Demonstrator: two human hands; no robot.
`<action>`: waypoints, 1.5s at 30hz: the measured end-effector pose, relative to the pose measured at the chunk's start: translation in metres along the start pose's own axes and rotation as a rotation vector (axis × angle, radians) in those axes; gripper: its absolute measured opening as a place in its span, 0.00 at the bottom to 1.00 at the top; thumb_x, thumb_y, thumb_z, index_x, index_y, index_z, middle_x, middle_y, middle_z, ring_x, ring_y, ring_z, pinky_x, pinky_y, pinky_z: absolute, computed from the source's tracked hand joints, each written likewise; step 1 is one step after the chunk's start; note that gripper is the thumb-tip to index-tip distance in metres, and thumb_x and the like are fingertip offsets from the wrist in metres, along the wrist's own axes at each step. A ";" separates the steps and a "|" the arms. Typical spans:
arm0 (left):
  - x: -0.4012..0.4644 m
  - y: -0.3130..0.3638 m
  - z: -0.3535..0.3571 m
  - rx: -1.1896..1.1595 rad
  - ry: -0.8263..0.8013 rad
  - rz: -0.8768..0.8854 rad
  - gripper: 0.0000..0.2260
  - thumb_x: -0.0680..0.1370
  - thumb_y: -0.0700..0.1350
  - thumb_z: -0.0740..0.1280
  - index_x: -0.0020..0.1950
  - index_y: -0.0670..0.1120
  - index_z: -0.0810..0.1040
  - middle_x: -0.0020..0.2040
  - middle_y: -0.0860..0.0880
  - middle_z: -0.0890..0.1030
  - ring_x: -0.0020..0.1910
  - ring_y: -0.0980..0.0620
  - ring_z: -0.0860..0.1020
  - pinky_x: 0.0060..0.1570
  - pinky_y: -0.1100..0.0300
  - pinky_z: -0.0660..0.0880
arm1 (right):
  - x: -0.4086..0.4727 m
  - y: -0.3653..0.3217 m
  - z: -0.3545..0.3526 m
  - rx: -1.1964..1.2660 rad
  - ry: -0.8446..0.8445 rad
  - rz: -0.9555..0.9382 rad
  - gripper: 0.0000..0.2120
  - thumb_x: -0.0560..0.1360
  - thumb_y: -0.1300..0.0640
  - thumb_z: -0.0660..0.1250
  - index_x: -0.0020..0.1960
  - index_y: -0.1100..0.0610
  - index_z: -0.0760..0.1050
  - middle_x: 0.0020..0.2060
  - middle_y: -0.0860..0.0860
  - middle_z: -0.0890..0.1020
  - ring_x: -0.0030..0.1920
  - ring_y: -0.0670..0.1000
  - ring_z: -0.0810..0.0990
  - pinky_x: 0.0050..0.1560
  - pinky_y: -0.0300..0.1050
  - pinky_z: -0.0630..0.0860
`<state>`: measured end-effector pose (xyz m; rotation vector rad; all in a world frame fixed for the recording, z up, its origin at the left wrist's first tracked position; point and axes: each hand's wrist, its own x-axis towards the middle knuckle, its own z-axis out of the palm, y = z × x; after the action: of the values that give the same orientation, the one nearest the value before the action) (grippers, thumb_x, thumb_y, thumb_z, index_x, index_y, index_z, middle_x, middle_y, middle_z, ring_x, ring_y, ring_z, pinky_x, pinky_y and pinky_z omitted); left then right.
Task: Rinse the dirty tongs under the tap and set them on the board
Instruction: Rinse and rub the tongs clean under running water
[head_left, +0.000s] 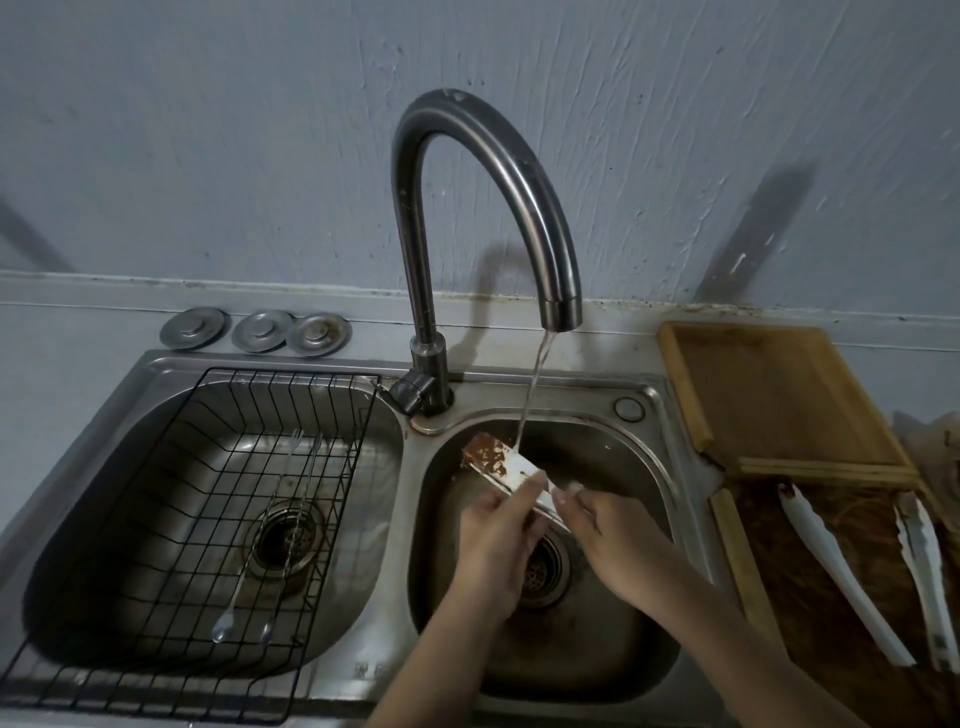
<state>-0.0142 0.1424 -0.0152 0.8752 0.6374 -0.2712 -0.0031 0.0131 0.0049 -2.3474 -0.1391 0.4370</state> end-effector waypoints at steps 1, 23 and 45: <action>0.004 0.003 -0.001 -0.038 0.027 -0.018 0.14 0.74 0.40 0.70 0.57 0.34 0.77 0.51 0.38 0.83 0.50 0.44 0.83 0.53 0.53 0.79 | -0.001 0.002 0.000 -0.022 0.006 0.001 0.18 0.78 0.42 0.53 0.35 0.48 0.71 0.25 0.47 0.74 0.24 0.41 0.71 0.27 0.36 0.66; 0.025 -0.002 0.001 -0.110 0.032 -0.179 0.16 0.73 0.39 0.71 0.58 0.35 0.75 0.52 0.36 0.83 0.49 0.43 0.83 0.53 0.54 0.80 | 0.010 0.010 0.004 -0.222 -0.003 0.083 0.22 0.79 0.42 0.47 0.38 0.52 0.72 0.29 0.48 0.76 0.28 0.45 0.76 0.28 0.38 0.66; 0.028 0.031 -0.004 -0.357 -0.142 -0.109 0.16 0.76 0.41 0.67 0.60 0.34 0.74 0.44 0.40 0.83 0.42 0.49 0.83 0.46 0.59 0.81 | 0.041 -0.049 -0.005 -0.116 0.001 -0.001 0.17 0.80 0.46 0.52 0.45 0.56 0.72 0.32 0.50 0.77 0.27 0.46 0.75 0.28 0.40 0.70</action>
<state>0.0203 0.1659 -0.0154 0.4754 0.5795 -0.3037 0.0386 0.0545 0.0308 -2.4610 -0.1689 0.4375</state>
